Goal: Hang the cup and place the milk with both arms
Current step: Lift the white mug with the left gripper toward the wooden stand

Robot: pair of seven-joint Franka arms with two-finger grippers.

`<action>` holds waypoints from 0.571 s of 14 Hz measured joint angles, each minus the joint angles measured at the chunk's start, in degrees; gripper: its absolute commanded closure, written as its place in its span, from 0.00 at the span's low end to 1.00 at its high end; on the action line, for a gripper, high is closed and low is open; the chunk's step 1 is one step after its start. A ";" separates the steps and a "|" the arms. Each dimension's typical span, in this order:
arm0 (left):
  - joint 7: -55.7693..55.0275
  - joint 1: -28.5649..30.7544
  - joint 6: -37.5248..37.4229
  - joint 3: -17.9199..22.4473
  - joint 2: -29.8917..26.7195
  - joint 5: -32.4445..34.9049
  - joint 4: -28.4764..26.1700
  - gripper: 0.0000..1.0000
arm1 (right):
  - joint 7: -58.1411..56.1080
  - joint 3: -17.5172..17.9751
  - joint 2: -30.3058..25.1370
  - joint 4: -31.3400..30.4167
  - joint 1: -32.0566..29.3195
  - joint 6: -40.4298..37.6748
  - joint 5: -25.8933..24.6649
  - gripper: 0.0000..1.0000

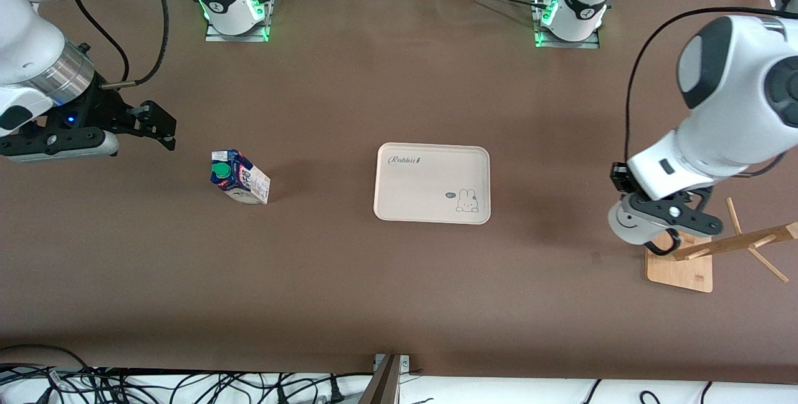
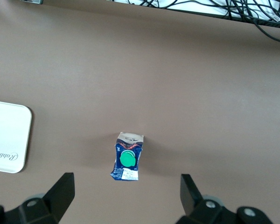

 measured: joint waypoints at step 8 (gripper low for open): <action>5.49 6.44 0.96 0.07 0.00 1.46 0.36 1.00 | 0.00 0.16 -0.26 0.00 0.04 -0.15 0.00 0.00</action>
